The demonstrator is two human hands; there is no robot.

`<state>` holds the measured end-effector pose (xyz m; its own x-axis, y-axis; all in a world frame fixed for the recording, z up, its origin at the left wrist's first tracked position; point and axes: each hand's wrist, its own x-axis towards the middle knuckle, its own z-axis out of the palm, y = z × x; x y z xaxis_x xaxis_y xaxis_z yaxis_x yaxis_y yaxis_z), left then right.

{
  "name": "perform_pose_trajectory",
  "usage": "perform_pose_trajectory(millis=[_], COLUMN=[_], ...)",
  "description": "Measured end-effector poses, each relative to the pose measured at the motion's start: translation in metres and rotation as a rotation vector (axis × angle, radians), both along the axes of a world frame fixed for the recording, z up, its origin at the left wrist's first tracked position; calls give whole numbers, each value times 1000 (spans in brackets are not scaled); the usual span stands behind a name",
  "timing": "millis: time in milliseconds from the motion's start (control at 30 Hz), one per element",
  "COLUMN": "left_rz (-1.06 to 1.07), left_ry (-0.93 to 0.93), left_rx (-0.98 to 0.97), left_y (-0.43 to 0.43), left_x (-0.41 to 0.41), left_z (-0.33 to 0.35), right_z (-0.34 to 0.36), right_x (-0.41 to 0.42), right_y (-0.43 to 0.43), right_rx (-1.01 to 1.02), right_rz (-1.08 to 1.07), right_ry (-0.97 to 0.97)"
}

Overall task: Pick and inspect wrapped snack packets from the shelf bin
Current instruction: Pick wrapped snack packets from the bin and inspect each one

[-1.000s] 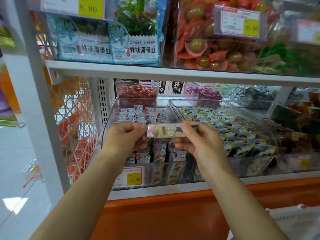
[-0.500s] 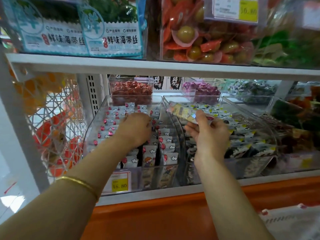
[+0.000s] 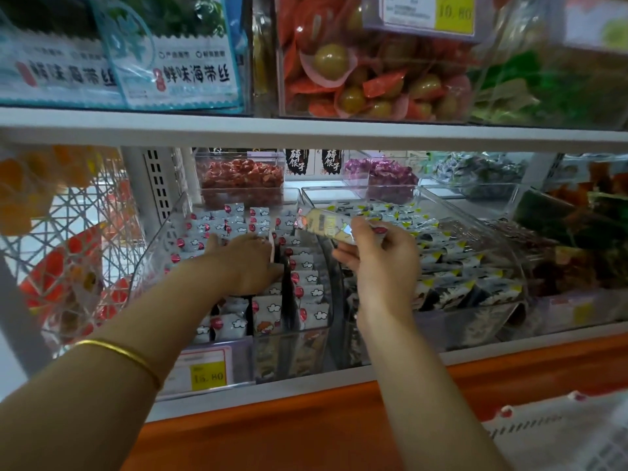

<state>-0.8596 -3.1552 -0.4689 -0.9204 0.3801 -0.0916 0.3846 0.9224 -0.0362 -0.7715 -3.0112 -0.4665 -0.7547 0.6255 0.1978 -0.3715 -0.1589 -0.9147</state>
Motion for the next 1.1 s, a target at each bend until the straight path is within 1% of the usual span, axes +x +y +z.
perform_pose_trajectory(millis=[100,233,300,433,533,633,700,800,867,1033,1100], left_rz=[-28,-64,-63,-73,-81,-104,-109,-84,-59,-41,-39], left_ry=[-23,38,57,-13,-46,-58,-69,-56,-37,-43,-36], left_rx=[11,53,97,228,266,300,367,451,467,501,512], left_y=[-9,-17,-19,-25,-28,-30,-34,-42,-47,-54,-55], left_x=[12,26,30,27,26,29,31,32,32,33,34], left_z=[6,3,2,5,6,6,8,11,10,5,6], right_z=[4,13,18,25,24,21,23,30,34,33,28], right_x=[-4,-23,-38,-73,-91,-101,-106,-111,-115,-116,-114], right_y=[1,-5,-12,-30,-38,-44,-49,-56,-56,-44,-42], right_rx=[167,610,800,1185,1408,1483,1508,1654,1700,1584,1580], right_rz=[22,26,84,215,308,383,459,517,484,279,247], right_ry=[3,-13,-6,-69,-125,-171,-200,-221,-211,-173,-166])
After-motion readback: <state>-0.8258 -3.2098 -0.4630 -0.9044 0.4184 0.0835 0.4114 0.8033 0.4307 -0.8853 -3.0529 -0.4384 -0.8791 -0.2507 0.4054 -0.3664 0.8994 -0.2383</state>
